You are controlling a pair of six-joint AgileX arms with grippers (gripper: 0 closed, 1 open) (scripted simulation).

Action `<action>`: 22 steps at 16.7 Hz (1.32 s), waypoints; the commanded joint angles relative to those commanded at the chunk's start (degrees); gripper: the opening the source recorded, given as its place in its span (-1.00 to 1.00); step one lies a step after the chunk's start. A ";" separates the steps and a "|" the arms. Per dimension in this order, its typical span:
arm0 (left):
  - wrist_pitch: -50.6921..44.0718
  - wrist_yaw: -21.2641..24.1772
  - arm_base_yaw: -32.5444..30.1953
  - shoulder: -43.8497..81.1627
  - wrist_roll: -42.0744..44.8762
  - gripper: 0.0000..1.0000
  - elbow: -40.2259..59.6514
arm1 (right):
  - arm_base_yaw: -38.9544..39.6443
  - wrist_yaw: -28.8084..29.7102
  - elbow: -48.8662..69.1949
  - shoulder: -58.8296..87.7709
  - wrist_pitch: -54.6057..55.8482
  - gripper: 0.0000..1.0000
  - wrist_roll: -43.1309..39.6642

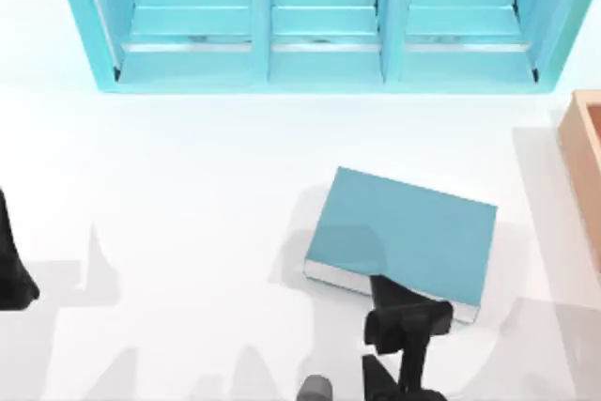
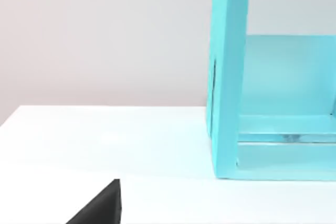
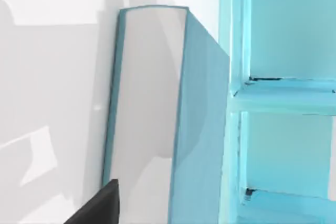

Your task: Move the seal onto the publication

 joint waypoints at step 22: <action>0.00 0.00 0.00 0.00 0.00 1.00 0.00 | -20.18 -7.64 17.40 -1.83 -39.35 1.00 15.66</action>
